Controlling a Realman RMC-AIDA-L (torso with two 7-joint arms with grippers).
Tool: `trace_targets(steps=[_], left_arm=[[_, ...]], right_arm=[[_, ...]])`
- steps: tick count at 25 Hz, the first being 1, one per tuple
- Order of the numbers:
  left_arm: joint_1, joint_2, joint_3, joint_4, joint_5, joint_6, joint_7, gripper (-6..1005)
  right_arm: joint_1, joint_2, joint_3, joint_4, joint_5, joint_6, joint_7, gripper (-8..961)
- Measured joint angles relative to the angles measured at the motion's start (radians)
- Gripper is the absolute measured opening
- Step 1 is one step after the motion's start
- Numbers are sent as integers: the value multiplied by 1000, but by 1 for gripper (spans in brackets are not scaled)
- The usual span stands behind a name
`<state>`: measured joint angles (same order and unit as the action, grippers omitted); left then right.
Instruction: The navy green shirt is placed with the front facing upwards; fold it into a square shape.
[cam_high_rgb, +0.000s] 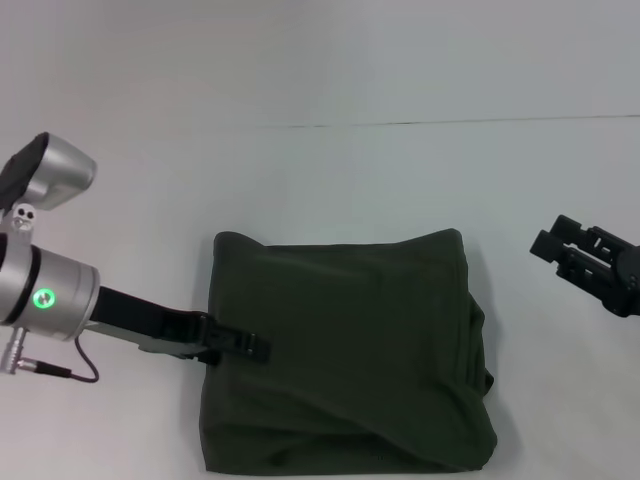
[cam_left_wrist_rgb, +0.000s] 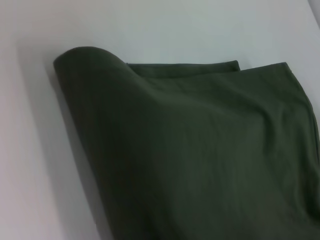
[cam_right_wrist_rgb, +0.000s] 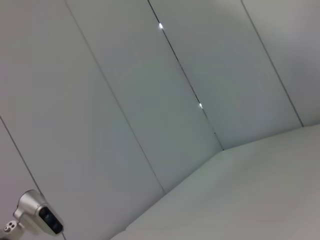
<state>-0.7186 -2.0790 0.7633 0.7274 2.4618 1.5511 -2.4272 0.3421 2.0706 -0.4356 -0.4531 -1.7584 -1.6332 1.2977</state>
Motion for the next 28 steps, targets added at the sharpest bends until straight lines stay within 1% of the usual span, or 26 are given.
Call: trace_targets(steps=[3, 9, 14, 22, 28], left_arm=[[-2, -7, 16, -3, 0, -12, -1, 920], [-13, -14, 37, 1, 1, -17, 0, 911], [-13, -18, 48, 9, 1, -45, 6, 725], [-14, -29, 51, 13, 2, -65, 17, 484], [-18, -31, 48, 13, -7, -87, 17, 282]], right_arm=[[1, 0, 0, -1, 0, -3, 0, 614], [6, -1, 0, -1, 4, -6, 0, 614], [7, -1, 1, -1, 5, -9, 1, 613], [10, -1, 6, -1, 7, -9, 1, 613], [14, -1, 6, 0, 7, -9, 1, 614]])
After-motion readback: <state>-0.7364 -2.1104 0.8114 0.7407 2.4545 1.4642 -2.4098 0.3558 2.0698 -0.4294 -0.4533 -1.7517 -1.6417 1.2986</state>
